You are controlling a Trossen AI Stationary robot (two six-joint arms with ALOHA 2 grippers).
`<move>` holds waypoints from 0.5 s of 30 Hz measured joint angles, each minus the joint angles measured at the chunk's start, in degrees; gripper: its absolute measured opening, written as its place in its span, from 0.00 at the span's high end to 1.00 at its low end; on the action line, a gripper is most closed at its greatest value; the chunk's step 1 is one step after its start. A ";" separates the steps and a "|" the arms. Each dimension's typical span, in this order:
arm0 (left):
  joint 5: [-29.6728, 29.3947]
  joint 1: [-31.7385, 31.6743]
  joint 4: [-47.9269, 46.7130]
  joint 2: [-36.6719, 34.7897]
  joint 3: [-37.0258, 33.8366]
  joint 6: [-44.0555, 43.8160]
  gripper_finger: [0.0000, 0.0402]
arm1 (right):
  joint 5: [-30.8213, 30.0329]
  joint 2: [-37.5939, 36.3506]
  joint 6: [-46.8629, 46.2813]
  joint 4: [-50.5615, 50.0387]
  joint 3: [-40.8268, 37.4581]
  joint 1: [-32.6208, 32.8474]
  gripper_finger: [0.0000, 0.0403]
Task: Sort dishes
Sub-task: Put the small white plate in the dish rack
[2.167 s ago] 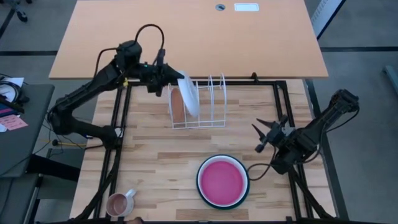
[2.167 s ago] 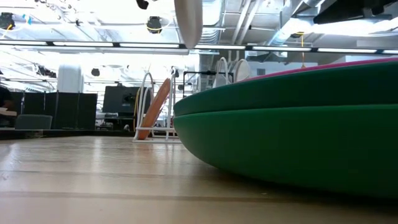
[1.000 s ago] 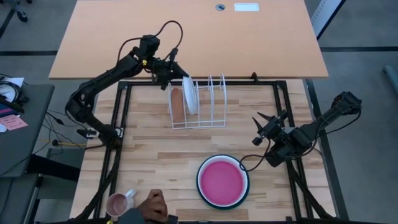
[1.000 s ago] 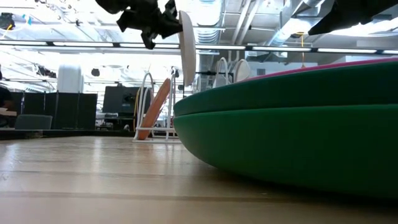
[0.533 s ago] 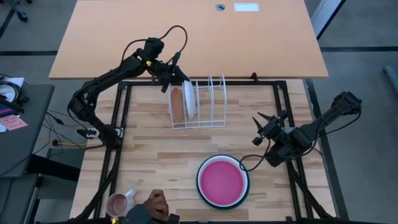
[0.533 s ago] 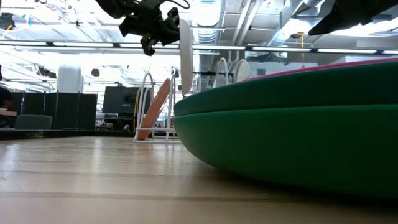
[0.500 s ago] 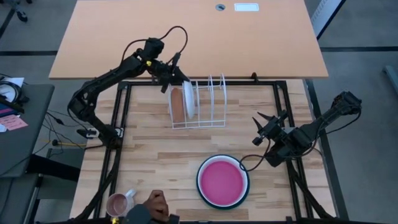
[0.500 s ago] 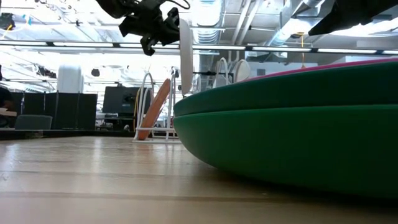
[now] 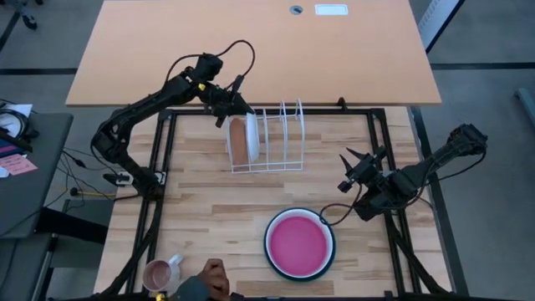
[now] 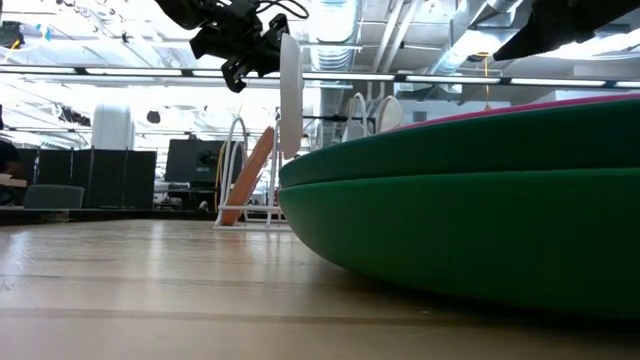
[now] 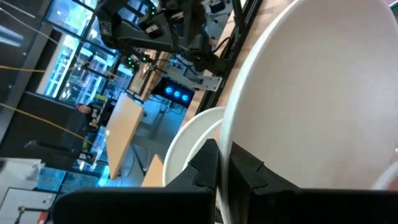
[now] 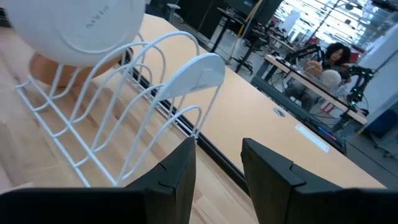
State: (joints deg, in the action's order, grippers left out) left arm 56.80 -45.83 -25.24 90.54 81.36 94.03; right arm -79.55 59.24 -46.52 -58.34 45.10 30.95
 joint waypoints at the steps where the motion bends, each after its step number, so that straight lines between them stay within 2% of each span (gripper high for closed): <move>1: 0.10 0.16 0.55 0.41 0.02 -0.03 0.99 | 0.00 0.00 0.00 0.06 0.00 -0.50 0.66; 15: -0.39 -0.32 6.41 8.57 0.00 -1.55 1.00 | 0.43 0.00 -0.02 0.27 0.00 -1.80 0.66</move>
State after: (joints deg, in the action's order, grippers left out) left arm 56.41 -46.15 -18.83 99.12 81.36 92.47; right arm -79.12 59.24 -46.54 -58.07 45.10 29.15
